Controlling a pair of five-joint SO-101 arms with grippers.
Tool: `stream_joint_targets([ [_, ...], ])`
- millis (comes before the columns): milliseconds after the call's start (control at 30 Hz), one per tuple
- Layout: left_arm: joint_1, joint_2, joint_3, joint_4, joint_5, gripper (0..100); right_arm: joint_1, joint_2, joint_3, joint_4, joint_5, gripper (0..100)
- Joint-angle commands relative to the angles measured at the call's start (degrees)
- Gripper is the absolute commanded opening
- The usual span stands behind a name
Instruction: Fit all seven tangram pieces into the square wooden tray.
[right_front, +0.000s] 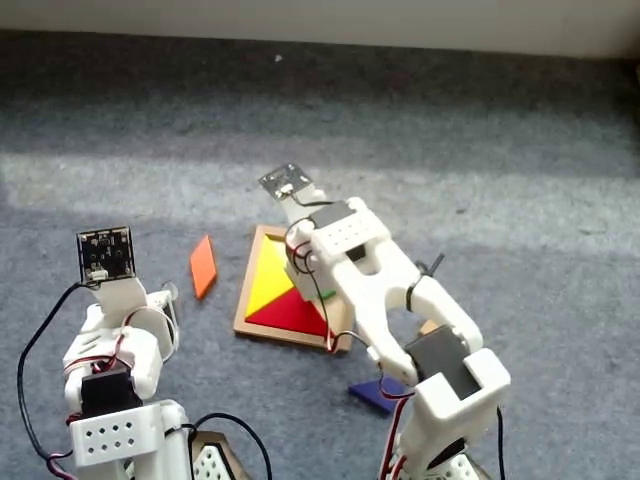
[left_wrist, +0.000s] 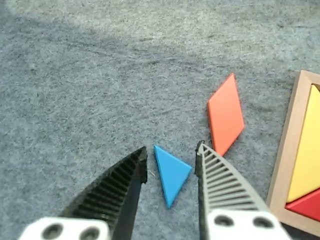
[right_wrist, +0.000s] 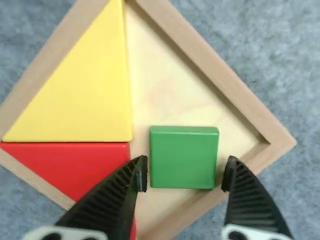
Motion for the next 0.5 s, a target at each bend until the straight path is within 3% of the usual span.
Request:
stream_joint_targets([
  [0,-1.01,-0.75,-0.57,0.18,-0.53,17,-0.66,-1.27,-2.86,0.75,0.35,22.8],
  [200,-1.01,-0.75,-0.57,0.18,-0.53,17,-0.31,-7.52,-3.03,3.74,0.35,21.3],
  [400,-1.01,-0.75,-0.57,0.18,-0.53,17,2.59,-13.67,-2.59,2.15,0.35,1.6],
  [467,-1.01,-0.75,-0.57,0.18,-0.53,17,4.70,-12.18,-2.51,1.19,0.35,1.0],
])
